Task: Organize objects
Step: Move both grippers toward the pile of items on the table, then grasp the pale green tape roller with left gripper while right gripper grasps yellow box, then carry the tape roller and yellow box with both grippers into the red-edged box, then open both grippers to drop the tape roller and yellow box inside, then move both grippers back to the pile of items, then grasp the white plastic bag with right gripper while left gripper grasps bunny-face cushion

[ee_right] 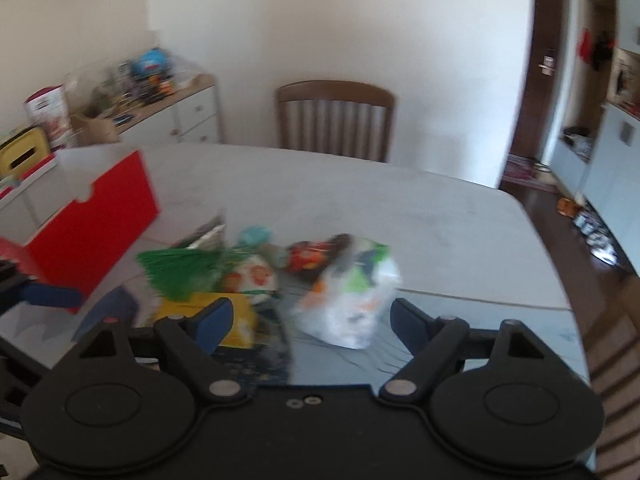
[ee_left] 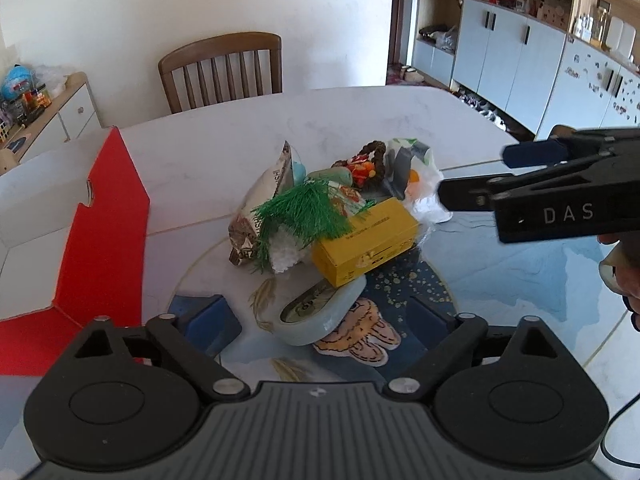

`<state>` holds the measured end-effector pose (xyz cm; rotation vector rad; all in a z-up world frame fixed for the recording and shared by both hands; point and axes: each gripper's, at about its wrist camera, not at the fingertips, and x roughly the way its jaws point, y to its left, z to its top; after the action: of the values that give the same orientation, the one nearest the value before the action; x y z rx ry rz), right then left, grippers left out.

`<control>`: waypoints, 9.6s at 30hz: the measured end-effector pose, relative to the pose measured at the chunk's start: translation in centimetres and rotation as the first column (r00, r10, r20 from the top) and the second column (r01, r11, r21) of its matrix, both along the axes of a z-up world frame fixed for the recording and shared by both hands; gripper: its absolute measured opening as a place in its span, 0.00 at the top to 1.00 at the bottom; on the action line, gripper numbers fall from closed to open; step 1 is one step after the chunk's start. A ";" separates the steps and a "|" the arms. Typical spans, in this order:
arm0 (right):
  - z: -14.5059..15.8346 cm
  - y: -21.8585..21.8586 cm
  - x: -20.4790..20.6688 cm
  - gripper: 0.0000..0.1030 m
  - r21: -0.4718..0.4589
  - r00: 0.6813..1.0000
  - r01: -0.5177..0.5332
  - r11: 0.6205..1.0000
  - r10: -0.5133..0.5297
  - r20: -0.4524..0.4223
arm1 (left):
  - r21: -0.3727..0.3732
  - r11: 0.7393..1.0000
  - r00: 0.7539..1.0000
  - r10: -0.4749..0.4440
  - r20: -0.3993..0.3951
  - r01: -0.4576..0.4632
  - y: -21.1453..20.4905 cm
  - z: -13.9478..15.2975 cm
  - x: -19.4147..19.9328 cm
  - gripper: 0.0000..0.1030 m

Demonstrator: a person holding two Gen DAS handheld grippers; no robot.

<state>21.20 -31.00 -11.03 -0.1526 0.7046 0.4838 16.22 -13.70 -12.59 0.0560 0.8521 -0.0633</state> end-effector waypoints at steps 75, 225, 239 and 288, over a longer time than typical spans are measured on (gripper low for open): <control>1.1 0.6 -1.8 0.29 0.065 0.966 -0.042 0.997 0.057 -0.252 | -0.258 0.964 0.996 0.046 -0.076 -0.064 5.7 0.6 -1.4 0.48; 4.7 -1.5 -2.8 0.02 0.064 0.989 0.133 0.989 -0.128 -0.067 | -0.162 0.984 0.994 -0.059 0.089 0.073 8.3 6.8 -3.1 0.00; 0.7 -3.6 4.4 0.03 0.021 0.984 0.142 0.990 -0.139 -0.113 | -0.127 0.991 0.998 -0.042 0.042 0.047 1.5 1.4 -1.6 0.00; -7.3 1.4 13.4 0.63 -0.080 0.939 0.133 0.988 -0.151 -0.309 | 0.023 0.992 0.990 -0.119 -0.073 0.121 -4.4 -5.0 0.6 0.47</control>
<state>34.58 -29.57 -18.33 -0.0780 1.0364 0.3515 16.78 -18.11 -17.59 0.1315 0.9211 -0.1676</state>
